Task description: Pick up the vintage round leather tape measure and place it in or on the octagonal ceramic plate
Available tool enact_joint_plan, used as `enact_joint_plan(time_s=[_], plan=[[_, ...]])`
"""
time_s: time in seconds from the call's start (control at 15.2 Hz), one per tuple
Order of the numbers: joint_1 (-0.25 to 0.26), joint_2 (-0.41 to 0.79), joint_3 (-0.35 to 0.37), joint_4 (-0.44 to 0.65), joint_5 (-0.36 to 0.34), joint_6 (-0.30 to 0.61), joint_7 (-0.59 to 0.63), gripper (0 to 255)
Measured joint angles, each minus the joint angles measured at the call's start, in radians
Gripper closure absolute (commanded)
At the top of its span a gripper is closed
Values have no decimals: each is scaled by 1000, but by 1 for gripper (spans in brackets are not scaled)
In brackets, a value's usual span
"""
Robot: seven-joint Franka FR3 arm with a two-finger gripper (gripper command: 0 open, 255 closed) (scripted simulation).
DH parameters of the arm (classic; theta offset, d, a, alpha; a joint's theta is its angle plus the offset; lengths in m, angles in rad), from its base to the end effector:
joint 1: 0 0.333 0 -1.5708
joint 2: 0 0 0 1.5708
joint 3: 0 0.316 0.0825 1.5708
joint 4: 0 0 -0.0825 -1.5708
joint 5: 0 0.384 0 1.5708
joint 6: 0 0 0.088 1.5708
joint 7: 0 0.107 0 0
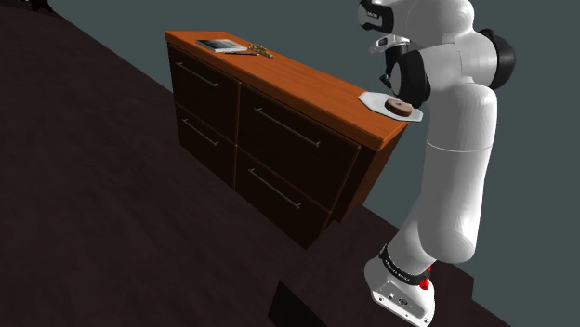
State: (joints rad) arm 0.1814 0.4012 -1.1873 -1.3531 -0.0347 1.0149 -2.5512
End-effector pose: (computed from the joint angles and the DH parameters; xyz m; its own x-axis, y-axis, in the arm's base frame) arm 0.3771 -0.3919 0.5852 0.1454 0.9790 0.1430 0.8205 -0.0385 -0.5704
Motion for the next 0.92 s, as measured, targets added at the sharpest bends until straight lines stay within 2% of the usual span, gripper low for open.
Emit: enact_joint_plan(time_s=[0.26, 0.33, 0.4, 0.46, 0.53, 0.59, 0.66, 0.73, 0.79, 0.86, 0.92], plan=[[-1, 5, 0, 3, 4, -10, 4, 255], [-1, 4, 0, 3, 4, -10, 4, 0], [0, 4, 0, 2, 4, -10, 4, 0], [85, -83, -23, -65, -32, 33, 15, 0], [222, -293, -21, -155, -121, 84, 64, 0], [293, -559, 49, -231, -248, 120, 120, 0], [318, -820, 153, -331, -358, 156, 159, 0], [280, -1009, 238, -426, -406, 212, 136, 0], [243, -1172, 301, -509, -431, 265, 60, 0], [219, -1312, 331, -577, -445, 313, -23, 0], [201, -1391, 349, -619, -453, 340, -71, 0]])
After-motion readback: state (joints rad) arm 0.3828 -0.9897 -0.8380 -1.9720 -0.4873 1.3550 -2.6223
